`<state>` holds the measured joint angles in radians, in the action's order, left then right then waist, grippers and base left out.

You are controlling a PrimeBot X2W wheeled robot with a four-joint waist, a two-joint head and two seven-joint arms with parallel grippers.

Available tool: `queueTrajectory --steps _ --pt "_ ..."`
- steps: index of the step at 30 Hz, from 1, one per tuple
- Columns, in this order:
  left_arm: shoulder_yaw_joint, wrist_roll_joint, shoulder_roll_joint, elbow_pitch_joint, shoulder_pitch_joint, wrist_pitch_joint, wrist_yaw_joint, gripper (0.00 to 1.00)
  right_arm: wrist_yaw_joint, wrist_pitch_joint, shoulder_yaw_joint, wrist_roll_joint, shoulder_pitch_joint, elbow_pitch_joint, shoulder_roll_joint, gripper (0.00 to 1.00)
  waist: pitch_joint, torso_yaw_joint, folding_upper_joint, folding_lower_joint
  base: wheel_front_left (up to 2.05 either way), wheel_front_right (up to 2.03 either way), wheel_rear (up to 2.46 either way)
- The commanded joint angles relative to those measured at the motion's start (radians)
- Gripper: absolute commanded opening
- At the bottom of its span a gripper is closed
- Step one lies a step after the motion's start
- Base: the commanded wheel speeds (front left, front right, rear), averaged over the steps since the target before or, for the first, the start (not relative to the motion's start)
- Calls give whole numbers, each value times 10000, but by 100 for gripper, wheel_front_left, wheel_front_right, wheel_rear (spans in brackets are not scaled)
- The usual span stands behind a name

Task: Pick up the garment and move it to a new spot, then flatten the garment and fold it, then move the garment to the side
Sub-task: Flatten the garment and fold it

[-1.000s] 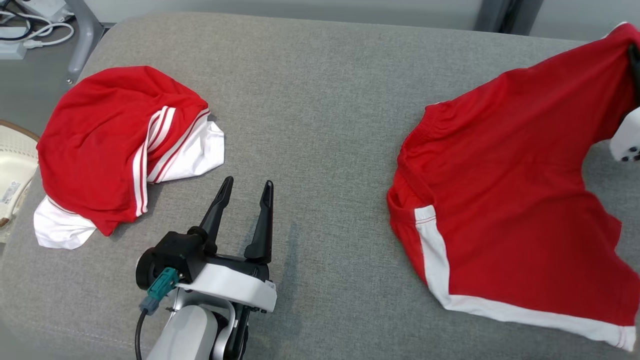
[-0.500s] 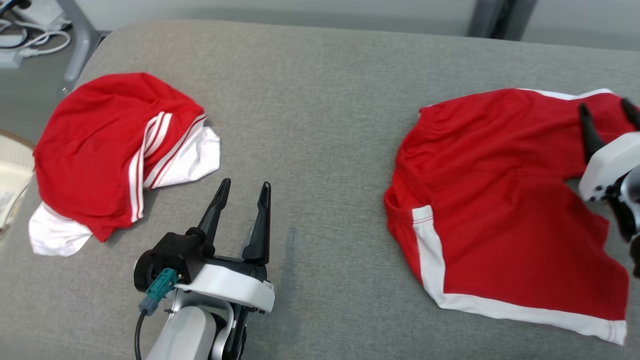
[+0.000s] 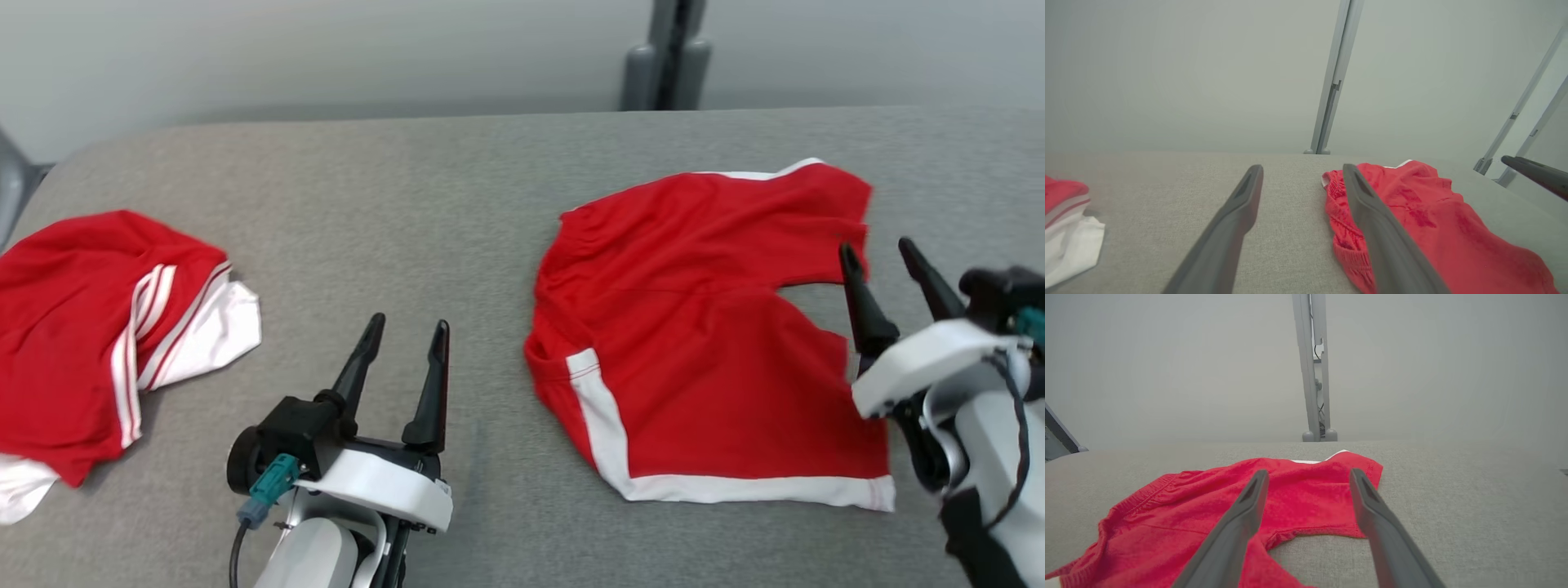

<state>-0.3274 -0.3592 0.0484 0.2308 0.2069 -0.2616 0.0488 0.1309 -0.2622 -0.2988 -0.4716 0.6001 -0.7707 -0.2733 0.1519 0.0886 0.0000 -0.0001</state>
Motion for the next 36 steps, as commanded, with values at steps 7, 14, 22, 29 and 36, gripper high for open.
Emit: queueTrajectory --steps 7,14,22,29,36 --pt "-663 10 40 695 298 -36 -351 100 -3 -32 966 520 -1991 1996 617 100 -135 -1190 0 1 0 0 0" --pt "-1632 34 43 2115 1055 0 -723 100 -1 -34 1463 877 -2474 2454 989 100 48 -1718 0 1 0 0 0" --pt "-2518 -198 45 3462 2143 564 -629 100 -3 -34 1749 1098 -2603 2609 1173 100 234 -2045 0 1 0 0 0" --pt "-3039 -305 46 4490 2849 1270 -347 100 -1 -35 1821 1311 -2640 2620 1312 100 297 -2061 0 1 0 0 0" --pt "-3228 -544 40 4913 3017 1373 -416 0 -3 -35 1812 1467 -2687 2689 1338 100 259 -1815 0 1 0 0 0"
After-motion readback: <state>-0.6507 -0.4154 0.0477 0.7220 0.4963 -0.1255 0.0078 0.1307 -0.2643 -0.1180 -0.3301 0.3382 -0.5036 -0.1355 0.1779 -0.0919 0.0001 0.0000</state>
